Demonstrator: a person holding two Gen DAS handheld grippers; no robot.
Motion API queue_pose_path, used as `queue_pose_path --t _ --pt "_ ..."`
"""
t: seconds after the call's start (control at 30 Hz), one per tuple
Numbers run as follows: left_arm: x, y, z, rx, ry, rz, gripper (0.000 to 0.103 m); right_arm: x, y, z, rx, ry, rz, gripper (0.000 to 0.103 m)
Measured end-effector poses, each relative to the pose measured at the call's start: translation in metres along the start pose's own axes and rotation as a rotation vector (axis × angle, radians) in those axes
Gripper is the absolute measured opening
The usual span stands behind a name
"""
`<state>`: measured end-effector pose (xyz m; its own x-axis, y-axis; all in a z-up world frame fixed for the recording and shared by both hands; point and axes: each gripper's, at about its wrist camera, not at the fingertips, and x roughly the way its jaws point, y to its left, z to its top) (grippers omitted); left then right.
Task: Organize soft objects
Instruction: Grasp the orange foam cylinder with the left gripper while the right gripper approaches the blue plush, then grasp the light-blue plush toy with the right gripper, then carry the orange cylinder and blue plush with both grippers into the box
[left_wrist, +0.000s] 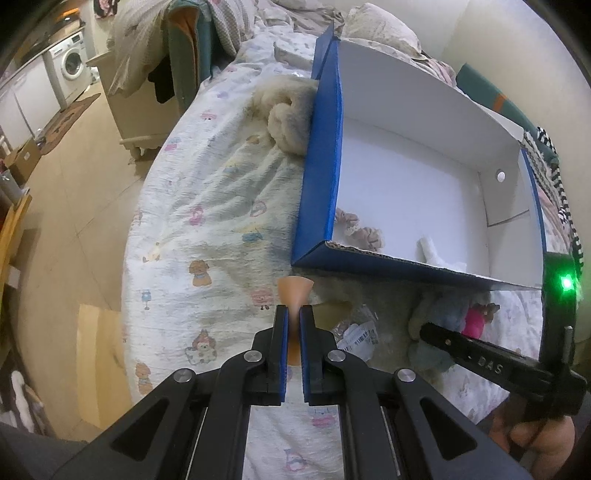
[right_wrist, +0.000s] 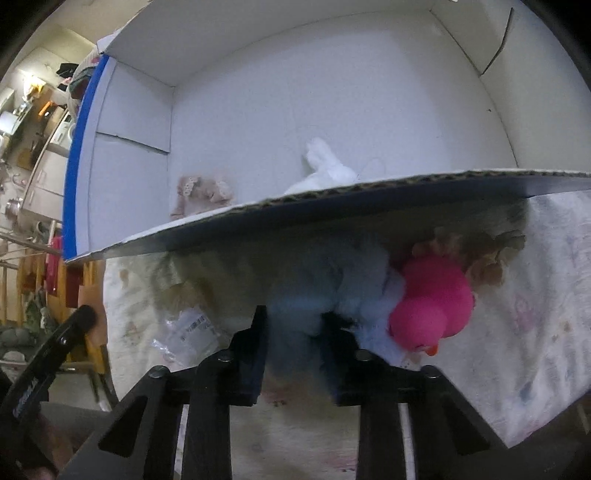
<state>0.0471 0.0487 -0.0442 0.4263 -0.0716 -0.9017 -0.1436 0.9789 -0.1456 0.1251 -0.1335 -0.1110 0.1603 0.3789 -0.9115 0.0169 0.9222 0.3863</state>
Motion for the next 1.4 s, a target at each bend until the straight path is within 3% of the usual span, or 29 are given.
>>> queue_pose_path --t 0.27,0.53,0.77,0.93,1.13,1.4 --pt "-0.001 -0.001 -0.001 -0.005 -0.005 0.0 0.006 -0.044 -0.003 -0.022 -0.058 -0.064 0.182 0.016" --pt "-0.013 -0.013 -0.013 0.049 -0.05 -0.001 0.006 -0.063 -0.009 -0.039 -0.104 -0.087 0.208 0.016" --pt "-0.044 -0.029 -0.017 0.085 -0.128 -0.031 0.006 -0.102 -0.007 -0.036 -0.116 -0.17 0.304 0.016" --pt "-0.069 -0.041 0.009 0.096 -0.183 -0.081 0.006 -0.134 -0.004 -0.016 -0.11 -0.239 0.345 0.016" --pt "-0.081 -0.064 0.049 0.142 -0.237 -0.107 0.006 -0.156 -0.01 0.03 -0.096 -0.303 0.323 0.016" --pt "-0.052 -0.091 0.093 0.165 -0.186 -0.126 0.006 -0.14 -0.016 0.079 -0.081 -0.307 0.261 0.016"
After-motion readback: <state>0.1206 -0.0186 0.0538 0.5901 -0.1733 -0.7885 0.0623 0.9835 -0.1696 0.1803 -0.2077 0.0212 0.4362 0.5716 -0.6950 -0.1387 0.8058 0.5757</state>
